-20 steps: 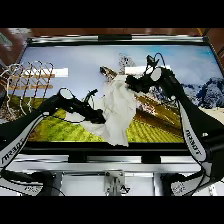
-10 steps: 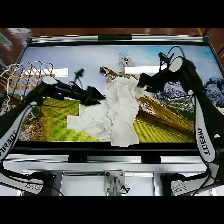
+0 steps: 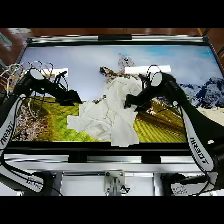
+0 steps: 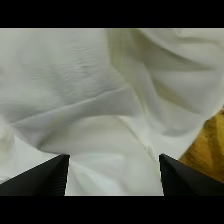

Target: Fold the shirts.

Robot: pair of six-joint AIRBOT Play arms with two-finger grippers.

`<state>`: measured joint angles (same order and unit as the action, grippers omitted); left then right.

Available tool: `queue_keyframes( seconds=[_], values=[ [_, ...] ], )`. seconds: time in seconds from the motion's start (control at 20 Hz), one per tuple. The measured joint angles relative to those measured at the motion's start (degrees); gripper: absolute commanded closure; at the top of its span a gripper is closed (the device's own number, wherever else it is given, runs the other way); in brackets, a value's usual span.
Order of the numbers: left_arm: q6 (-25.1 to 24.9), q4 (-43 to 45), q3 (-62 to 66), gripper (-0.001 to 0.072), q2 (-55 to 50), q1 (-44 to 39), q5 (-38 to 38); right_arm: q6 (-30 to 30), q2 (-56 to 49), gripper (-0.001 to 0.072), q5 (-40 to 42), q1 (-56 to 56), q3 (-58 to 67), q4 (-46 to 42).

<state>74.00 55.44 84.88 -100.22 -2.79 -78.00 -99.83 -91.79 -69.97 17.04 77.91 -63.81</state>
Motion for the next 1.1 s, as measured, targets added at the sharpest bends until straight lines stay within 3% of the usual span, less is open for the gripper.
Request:
queue_keyframes(
  seconds=[0.2, 0.25, 0.35, 0.4, 0.65, 0.9, 1.1],
  values=[
    [-0.72, 1.92, 0.2, -0.0013, -4.35, -4.7, -0.48, -2.27, -1.31, 0.0046, 6.14, 2.71, -3.15, 2.78],
    [-0.9, 2.12, 0.24, 0.0036, -4.9, -5.64, -0.35, -2.64, -1.88, 0.015, 6.73, 3.08, -3.5, 3.1],
    [-0.92, 2.34, 0.35, 0.0579, -5.6, -6.86, 0.04, -3.04, -2.89, 0.0587, 7.61, 3.67, -3.93, 3.41],
    [-0.92, 2.62, 0.35, 0.0651, -5.86, -7.23, 0.07, -3.13, -3.19, 0.0632, 7.76, 3.76, -4.04, 3.23],
    [-0.9, 2.29, 0.11, 0.0654, -6.16, -8.35, -3.48, -2.4, -3.04, 0.0637, 10.05, 3.21, -1.79, -0.02],
    [-2.08, -8.48, -3.15, 0.0655, -4.04, -13.7, -6.4, -1.57, -3.67, 0.0637, 11.74, 2.49, 8.61, -3.78],
    [-2.56, -16.33, -5.07, 0.0654, -3.08, -22.34, -2.89, -1.68, -4.79, 0.0636, 9.31, 2.27, 14.78, -4.39]
  ],
)
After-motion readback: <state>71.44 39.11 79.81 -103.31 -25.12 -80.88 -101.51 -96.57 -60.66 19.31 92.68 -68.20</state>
